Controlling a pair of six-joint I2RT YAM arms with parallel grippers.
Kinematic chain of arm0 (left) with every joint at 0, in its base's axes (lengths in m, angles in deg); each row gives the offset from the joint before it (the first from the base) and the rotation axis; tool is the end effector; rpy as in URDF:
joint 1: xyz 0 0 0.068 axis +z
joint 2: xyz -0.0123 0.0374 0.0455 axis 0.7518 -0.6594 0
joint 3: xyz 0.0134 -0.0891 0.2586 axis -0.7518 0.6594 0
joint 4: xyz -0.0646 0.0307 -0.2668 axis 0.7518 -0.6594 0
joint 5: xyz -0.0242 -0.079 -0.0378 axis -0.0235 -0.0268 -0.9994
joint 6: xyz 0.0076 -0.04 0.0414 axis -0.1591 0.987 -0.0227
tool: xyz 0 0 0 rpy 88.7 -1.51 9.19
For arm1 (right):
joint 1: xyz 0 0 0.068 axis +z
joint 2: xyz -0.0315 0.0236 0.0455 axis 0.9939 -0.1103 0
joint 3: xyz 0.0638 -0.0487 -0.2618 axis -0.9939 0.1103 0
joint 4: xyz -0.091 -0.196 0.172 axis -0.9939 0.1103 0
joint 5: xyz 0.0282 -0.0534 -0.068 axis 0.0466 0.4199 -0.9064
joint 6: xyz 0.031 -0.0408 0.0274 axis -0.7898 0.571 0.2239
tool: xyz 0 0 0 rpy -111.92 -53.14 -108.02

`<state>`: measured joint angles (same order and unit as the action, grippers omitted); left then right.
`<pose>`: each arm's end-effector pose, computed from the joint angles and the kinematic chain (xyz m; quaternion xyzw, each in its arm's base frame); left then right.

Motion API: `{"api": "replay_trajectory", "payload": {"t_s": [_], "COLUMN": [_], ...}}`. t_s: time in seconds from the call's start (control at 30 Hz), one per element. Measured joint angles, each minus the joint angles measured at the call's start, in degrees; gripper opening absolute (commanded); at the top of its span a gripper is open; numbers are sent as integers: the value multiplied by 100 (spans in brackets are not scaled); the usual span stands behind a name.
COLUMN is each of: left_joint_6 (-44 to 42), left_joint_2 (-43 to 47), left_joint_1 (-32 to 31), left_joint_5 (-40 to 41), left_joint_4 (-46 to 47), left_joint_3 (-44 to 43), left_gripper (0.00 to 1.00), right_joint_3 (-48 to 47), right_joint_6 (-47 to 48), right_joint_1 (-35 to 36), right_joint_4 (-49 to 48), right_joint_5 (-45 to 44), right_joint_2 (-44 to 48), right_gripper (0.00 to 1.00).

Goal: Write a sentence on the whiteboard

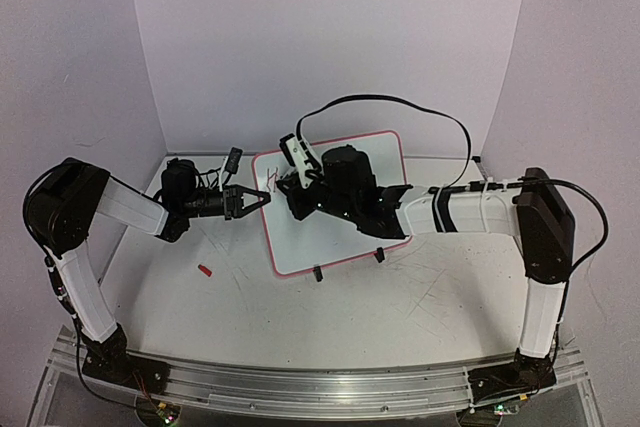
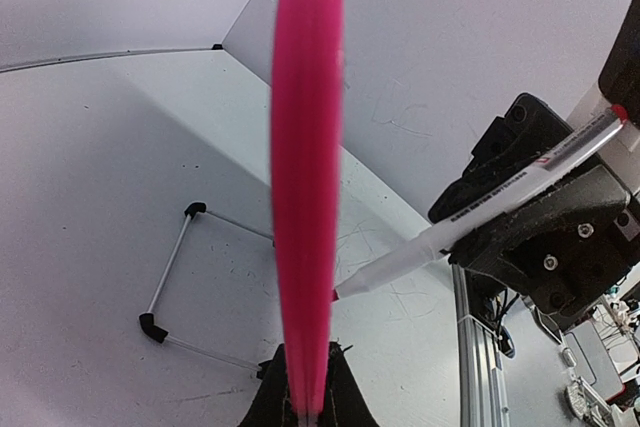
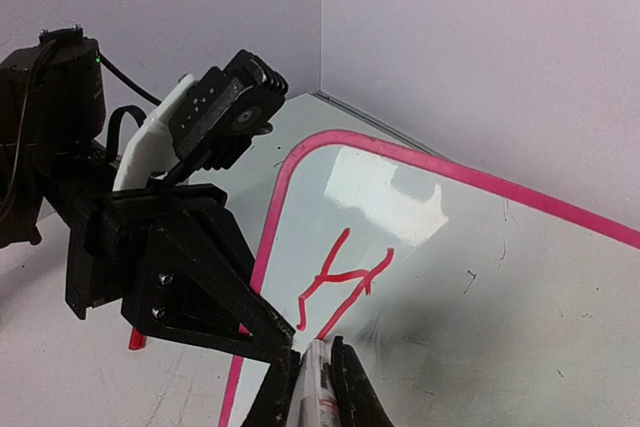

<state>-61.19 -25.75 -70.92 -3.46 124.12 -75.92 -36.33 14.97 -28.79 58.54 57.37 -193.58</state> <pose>0.3299 -0.1708 0.1725 0.2769 0.6805 -0.5498 0.3974 0.2826 0.4011 0.2572 -0.3622 0.6801 0.2815 0.5719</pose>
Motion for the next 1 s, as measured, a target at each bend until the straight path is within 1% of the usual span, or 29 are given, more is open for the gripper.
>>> {"api": "replay_trajectory", "payload": {"t_s": [0.2, 0.4, 0.57, 1.0], "left_joint_6": [-15, -21, -21, -21], "left_joint_2": [0, 0, 2, 4], "left_joint_1": [0, 0, 0, 0], "left_joint_5": [-5, -9, -9, -11], "left_joint_4": [15, 15, 13, 7], "left_joint_3": [0, 0, 0, -9], "left_gripper": [0, 0, 0, 0], "right_joint_3": [11, 83, 81, 68], "right_joint_6": [-36, -232, -325, -328], "right_joint_1": [-11, -172, -303, -298], "right_joint_4": [112, 54, 53, 63], "right_joint_5": [8, 164, 229, 401], "right_joint_2": [131, 537, 543, 401], "right_gripper": [0, 0, 0, 0]}}
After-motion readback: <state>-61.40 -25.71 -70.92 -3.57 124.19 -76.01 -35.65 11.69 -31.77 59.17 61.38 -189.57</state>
